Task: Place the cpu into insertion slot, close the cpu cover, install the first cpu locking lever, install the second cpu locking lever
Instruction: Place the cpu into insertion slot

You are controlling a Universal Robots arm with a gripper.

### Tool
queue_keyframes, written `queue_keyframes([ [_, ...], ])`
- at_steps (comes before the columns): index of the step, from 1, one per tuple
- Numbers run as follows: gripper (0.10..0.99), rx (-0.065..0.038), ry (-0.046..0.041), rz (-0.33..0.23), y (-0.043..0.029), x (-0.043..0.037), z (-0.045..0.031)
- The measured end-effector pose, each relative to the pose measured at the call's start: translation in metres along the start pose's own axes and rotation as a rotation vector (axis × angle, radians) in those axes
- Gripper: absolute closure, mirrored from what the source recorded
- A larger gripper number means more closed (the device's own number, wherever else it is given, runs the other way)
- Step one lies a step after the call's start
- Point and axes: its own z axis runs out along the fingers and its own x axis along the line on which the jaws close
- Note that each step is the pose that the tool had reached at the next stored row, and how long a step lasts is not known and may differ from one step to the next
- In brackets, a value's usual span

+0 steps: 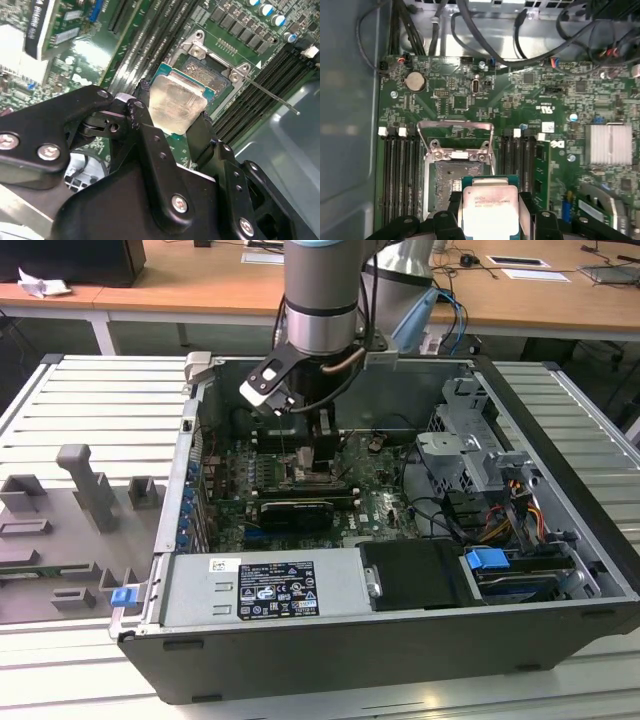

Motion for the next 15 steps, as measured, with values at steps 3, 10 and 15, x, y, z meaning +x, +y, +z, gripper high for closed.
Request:
queue_keyframes([
  [3, 0.553, 0.001, -0.0002, 0.004, -0.0002, 0.0080, 0.0072],
  [10, 0.553, 0.002, -0.0019, 0.020, -0.0026, 0.0182, 0.0267],
  [15, 0.553, 0.002, -0.0084, 0.037, -0.0031, 0.0234, 0.0374],
])
